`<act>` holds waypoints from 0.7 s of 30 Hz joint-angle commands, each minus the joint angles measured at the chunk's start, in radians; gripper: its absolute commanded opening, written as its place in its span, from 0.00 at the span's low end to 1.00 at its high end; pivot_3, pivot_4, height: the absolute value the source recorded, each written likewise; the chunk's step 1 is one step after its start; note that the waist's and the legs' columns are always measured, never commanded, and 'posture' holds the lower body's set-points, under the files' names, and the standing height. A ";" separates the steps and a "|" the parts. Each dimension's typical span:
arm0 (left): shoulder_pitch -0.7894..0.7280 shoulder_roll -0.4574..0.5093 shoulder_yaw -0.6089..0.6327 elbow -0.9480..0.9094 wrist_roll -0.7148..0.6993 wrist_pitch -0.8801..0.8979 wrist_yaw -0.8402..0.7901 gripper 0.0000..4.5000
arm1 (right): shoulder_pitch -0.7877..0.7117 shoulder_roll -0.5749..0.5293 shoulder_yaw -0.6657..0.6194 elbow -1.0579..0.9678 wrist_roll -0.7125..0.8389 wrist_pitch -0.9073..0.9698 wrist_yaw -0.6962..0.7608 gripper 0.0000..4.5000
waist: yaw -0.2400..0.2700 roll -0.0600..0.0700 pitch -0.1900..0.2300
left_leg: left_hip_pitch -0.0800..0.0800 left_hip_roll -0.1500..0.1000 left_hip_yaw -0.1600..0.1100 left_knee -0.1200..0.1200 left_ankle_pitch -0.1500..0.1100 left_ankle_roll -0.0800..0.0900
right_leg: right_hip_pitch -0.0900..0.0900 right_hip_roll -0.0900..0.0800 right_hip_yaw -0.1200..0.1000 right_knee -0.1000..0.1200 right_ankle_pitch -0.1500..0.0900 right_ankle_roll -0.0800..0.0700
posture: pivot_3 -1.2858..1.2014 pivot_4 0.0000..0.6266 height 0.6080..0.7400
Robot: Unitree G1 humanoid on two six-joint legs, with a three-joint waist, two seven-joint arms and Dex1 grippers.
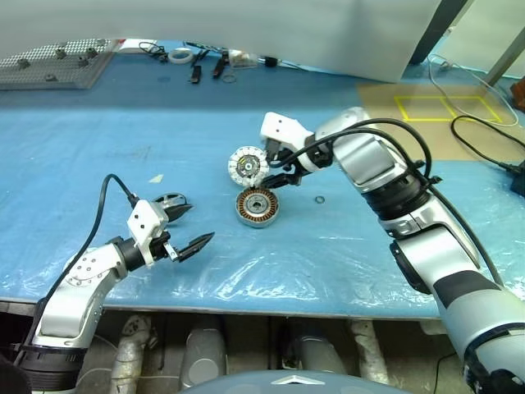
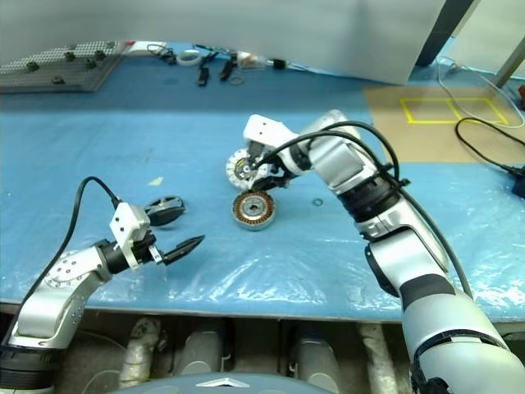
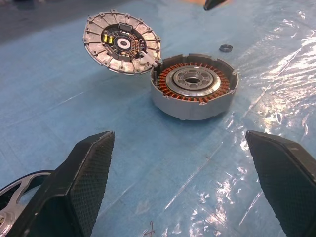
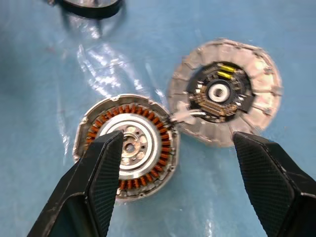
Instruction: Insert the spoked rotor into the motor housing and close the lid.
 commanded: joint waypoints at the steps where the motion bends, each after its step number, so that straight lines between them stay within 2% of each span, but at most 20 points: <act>1: -0.027 0.020 0.011 -0.039 -0.025 0.015 -0.009 1.00 | 0.096 0.037 -0.222 -0.107 0.103 -0.074 -0.140 0.83 | 0.000 0.000 0.000 | 0.000 0.000 0.000 0.000 0.000 0.000 | -0.001 0.000 0.000 0.001 0.000 0.000 | 0.52 0.24 1.00; 4: -0.058 0.022 0.001 -0.030 -0.024 0.026 -0.012 1.00 | 0.232 0.055 -0.343 -0.223 0.169 -0.090 -0.219 0.83 | 0.001 0.000 0.000 | -0.001 0.000 0.000 0.000 0.000 0.000 | -0.001 0.000 0.000 0.001 0.002 0.003 | 0.52 0.24 1.00; 8: -0.092 0.022 -0.010 -0.013 -0.024 0.035 -0.026 1.00 | 0.399 0.073 -0.412 -0.344 0.198 -0.141 -0.331 0.83 | 0.003 0.000 0.000 | 0.000 -0.001 0.000 -0.002 0.000 0.000 | -0.001 0.000 0.000 0.000 0.002 0.003 | 0.52 0.24 1.00; 13: -0.134 0.021 -0.026 0.017 -0.021 0.040 -0.043 1.00 | 0.616 0.043 -0.407 -0.330 0.109 -0.383 -0.481 0.83 | 0.000 0.001 0.000 | 0.001 -0.001 0.000 -0.002 0.000 0.000 | 0.000 0.000 0.000 -0.001 0.000 0.001 | 0.52 0.24 1.00; 17: -0.147 0.019 -0.033 0.025 -0.020 0.042 -0.052 1.00 | 0.735 0.058 -0.370 -0.333 0.121 -0.434 -0.510 0.83 | -0.003 0.001 0.000 | 0.001 -0.002 0.000 -0.002 0.000 0.000 | 0.000 -0.001 0.000 -0.002 0.000 0.000 | 0.52 0.24 1.00; 21: -0.144 0.026 -0.028 0.037 -0.020 0.037 -0.067 1.00 | 0.783 0.063 -0.327 -0.300 0.104 -0.497 -0.538 0.83 | -0.005 0.001 0.000 | 0.001 -0.002 0.000 -0.002 0.000 0.000 | 0.000 -0.001 0.000 -0.002 0.000 0.000 | 0.52 0.24 1.00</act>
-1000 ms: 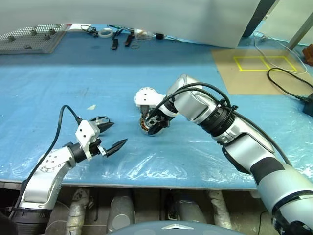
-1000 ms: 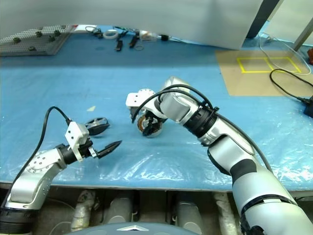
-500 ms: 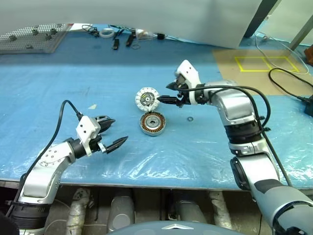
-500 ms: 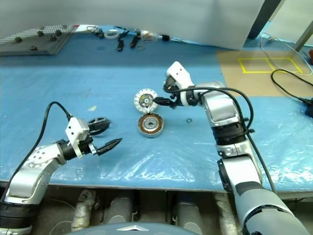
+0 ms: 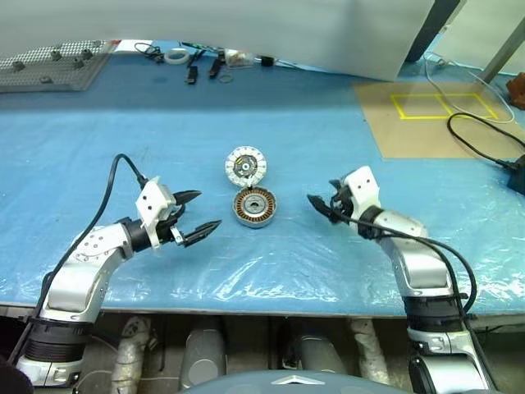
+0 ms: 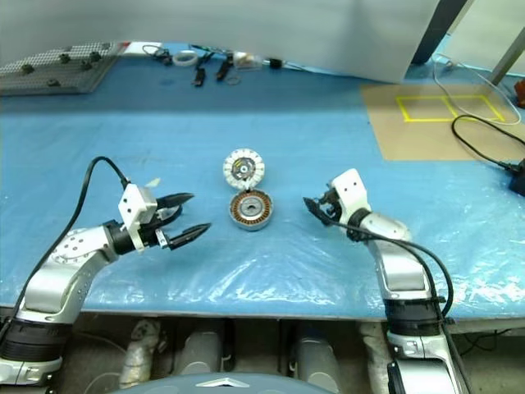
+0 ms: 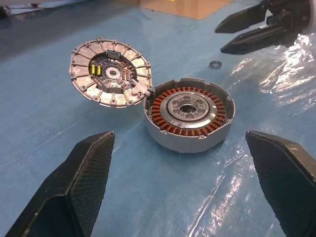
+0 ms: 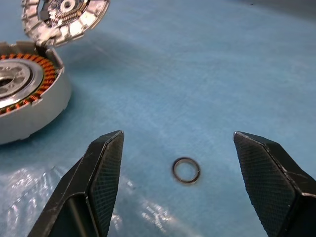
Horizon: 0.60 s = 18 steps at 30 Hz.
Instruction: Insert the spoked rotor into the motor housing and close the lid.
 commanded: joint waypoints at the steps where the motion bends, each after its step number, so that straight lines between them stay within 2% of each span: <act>1: -0.006 0.015 0.008 -0.003 -0.009 -0.009 -0.016 1.00 | 0.004 0.005 0.021 0.019 -0.008 -0.077 -0.034 0.83 | 0.001 0.000 0.000 | 0.000 0.000 0.000 0.000 0.000 0.000 | 0.000 0.000 0.000 0.000 0.000 0.000 | 0.52 0.24 1.00; 12: -0.024 0.030 0.016 0.007 -0.007 -0.002 -0.021 1.00 | -0.006 0.006 0.026 0.169 -0.009 -0.174 -0.095 0.83 | 0.004 0.000 0.000 | 0.000 -0.001 0.000 0.000 0.000 0.000 | 0.001 -0.001 0.000 -0.001 0.000 0.000 | 0.52 0.24 1.00; 18: -0.030 0.029 0.008 0.009 -0.003 -0.001 -0.019 1.00 | -0.020 0.036 -0.008 0.218 0.057 -0.098 -0.105 0.83 | 0.003 0.000 0.000 | 0.000 -0.001 0.000 0.000 0.000 0.000 | 0.001 -0.001 0.000 -0.001 0.000 0.000 | 0.52 0.24 1.00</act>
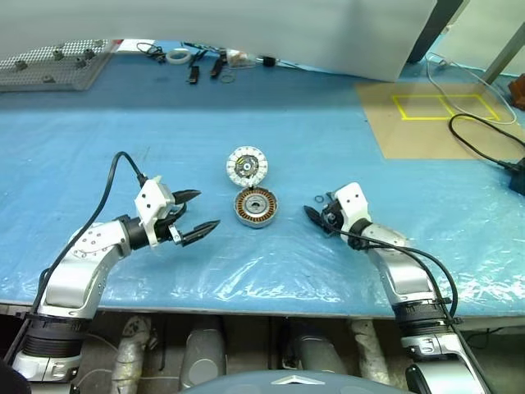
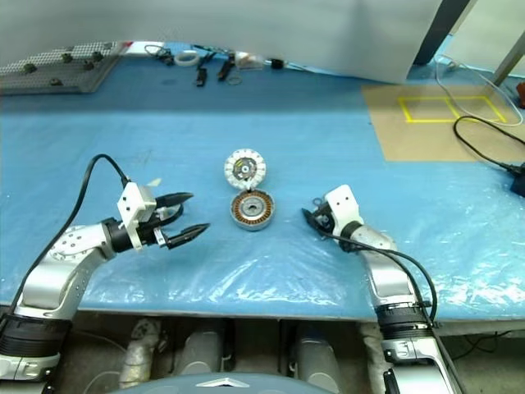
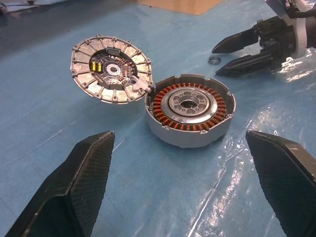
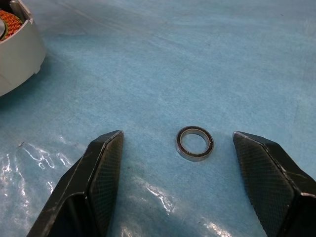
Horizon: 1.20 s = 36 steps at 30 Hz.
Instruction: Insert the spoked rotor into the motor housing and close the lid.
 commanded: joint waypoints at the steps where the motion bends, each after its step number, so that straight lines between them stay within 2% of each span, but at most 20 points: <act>1: -0.011 0.010 0.007 -0.010 -0.005 -0.003 -0.002 1.00 | -0.011 0.010 -0.032 0.022 0.047 0.049 -0.007 0.83 | 0.000 0.000 0.000 | 0.000 0.000 0.000 0.000 0.000 0.000 | 0.000 0.000 0.000 0.000 0.000 0.000 | 0.52 0.24 1.00; 13: -0.021 0.009 0.001 -0.001 0.001 -0.005 -0.005 1.00 | -0.003 -0.008 -0.045 0.046 0.091 0.103 -0.009 0.83 | 0.003 0.000 0.000 | 0.005 0.000 0.000 0.000 0.000 0.000 | 0.007 0.000 0.000 -0.002 0.000 0.000 | 0.52 0.24 1.00; 19: -0.027 0.006 -0.001 0.003 0.003 -0.005 -0.004 1.00 | 0.027 -0.035 -0.014 0.028 0.067 0.076 0.007 0.83 | 0.005 0.000 0.000 | 0.011 -0.001 0.000 -0.008 0.000 0.000 | 0.016 0.000 -0.001 -0.014 0.000 0.001 | 0.52 0.24 1.00; 28: -0.033 0.005 -0.005 0.012 0.006 -0.009 -0.004 1.00 | 0.030 -0.041 0.004 0.050 0.062 0.055 -0.001 0.83 | 0.003 -0.001 -0.001 | 0.011 -0.001 0.000 -0.010 0.000 0.000 | 0.016 0.000 -0.001 -0.017 0.000 0.001 | 0.52 0.24 1.00; 31: -0.035 0.006 -0.006 0.013 0.008 -0.009 -0.002 1.00 | 0.036 -0.053 0.022 0.058 0.051 0.049 0.014 0.69 | 0.003 -0.001 -0.001 | 0.011 -0.001 0.000 -0.010 0.000 0.001 | 0.017 0.000 -0.001 -0.017 0.000 0.002 | 0.52 0.24 1.00; 36: -0.036 0.005 -0.007 0.016 0.010 -0.011 -0.003 1.00 | 0.024 -0.059 0.010 0.078 0.058 0.049 0.013 0.35 | 0.002 -0.001 -0.001 | 0.011 -0.001 0.000 -0.010 -0.001 0.001 | 0.017 0.000 -0.001 -0.017 0.000 0.002 | 0.52 0.24 1.00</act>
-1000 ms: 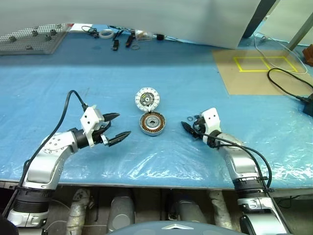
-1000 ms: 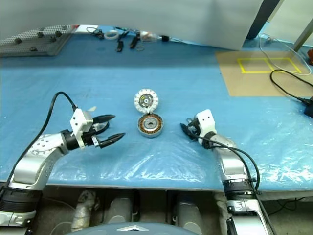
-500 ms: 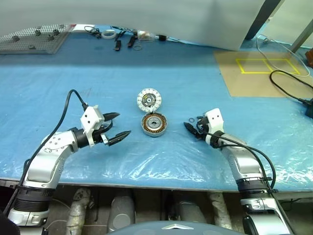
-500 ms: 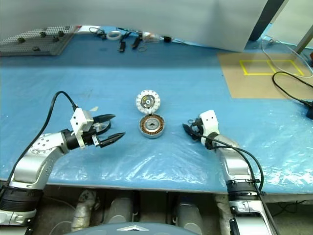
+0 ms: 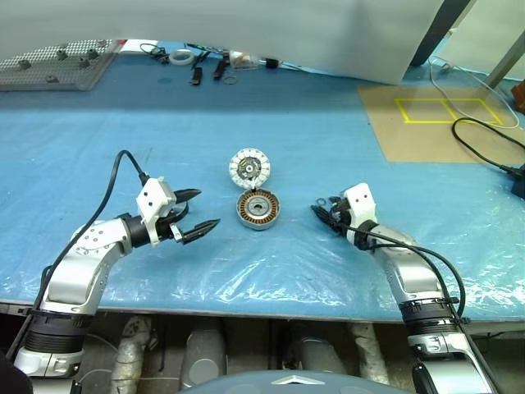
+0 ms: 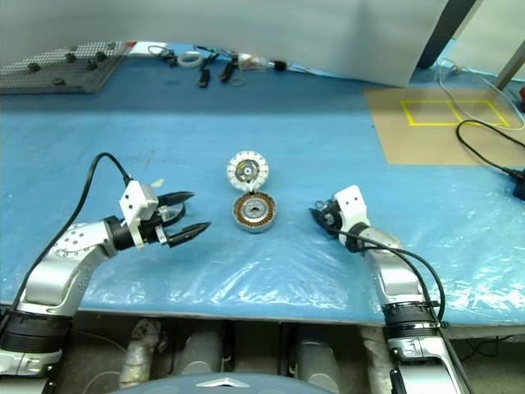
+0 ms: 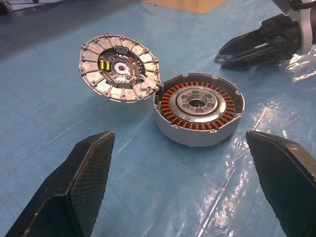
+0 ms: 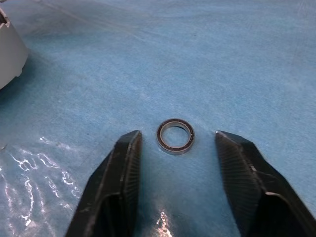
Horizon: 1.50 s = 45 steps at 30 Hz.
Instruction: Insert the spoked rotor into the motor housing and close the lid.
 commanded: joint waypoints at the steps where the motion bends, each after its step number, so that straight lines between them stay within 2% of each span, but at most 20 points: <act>1: -0.015 0.005 0.004 -0.008 -0.001 -0.012 -0.002 1.00 | 0.020 -0.003 0.014 0.047 -0.009 0.027 0.004 0.26 | 0.000 0.000 0.000 | 0.000 0.000 0.000 0.000 0.000 0.000 | 0.000 0.000 0.000 0.000 0.000 0.000 | 0.52 0.24 1.00; 3: -0.016 0.004 0.003 -0.006 0.000 -0.012 -0.002 1.00 | 0.018 -0.003 0.016 0.049 -0.010 0.026 0.006 0.15 | 0.000 0.000 0.000 | 0.000 0.000 0.000 0.000 0.000 0.000 | 0.000 0.000 0.000 0.000 0.000 0.000 | 0.52 0.24 1.00; 13: -0.027 0.003 0.004 0.004 -0.002 -0.013 -0.002 1.00 | 0.006 -0.004 0.030 0.047 -0.015 0.031 0.012 0.15 | -0.001 0.000 0.000 | 0.001 0.000 0.000 0.000 -0.002 0.003 | 0.001 0.000 0.000 0.000 0.000 0.000 | 0.52 0.24 1.00; 21: -0.019 0.008 -0.001 -0.006 0.000 -0.020 -0.017 1.00 | -0.020 -0.023 0.046 -0.132 0.012 -0.042 0.078 0.15 | -0.003 0.001 0.001 | -0.003 0.000 0.000 -0.002 -0.002 0.003 | -0.004 0.000 0.000 -0.001 0.000 0.000 | 0.52 0.24 1.00; 30: -0.020 0.001 -0.023 -0.015 0.004 -0.033 -0.031 1.00 | -0.192 -0.009 0.102 -0.329 0.226 0.228 0.248 0.15 | -0.003 0.002 0.001 | -0.010 0.000 0.000 -0.002 0.000 0.006 | -0.013 0.000 0.000 0.001 0.002 0.003 | 0.52 0.24 1.00; 34: -0.008 -0.006 -0.032 -0.025 0.010 -0.046 -0.034 1.00 | -0.241 -0.040 0.156 -0.310 0.272 0.280 0.360 0.15 | 0.000 0.002 0.001 | -0.011 0.000 0.000 -0.002 0.000 0.005 | -0.012 0.000 0.000 0.000 0.002 0.003 | 0.52 0.24 1.00; 40: 0.055 -0.041 -0.031 -0.071 0.019 -0.061 0.019 1.00 | -0.336 -0.036 0.213 -0.113 0.210 0.175 0.436 0.15 | -0.004 0.002 0.001 | -0.011 0.000 0.000 -0.001 0.000 0.000 | -0.013 0.000 0.000 0.001 0.002 0.002 | 0.52 0.24 1.00; 45: 0.136 -0.062 -0.016 -0.107 0.024 -0.063 0.071 1.00 | -0.345 -0.040 0.239 -0.038 0.188 0.127 0.490 0.15 | -0.003 0.002 0.001 | -0.011 0.000 0.000 -0.001 0.001 0.000 | -0.013 0.000 0.000 0.002 0.001 0.002 | 0.52 0.24 1.00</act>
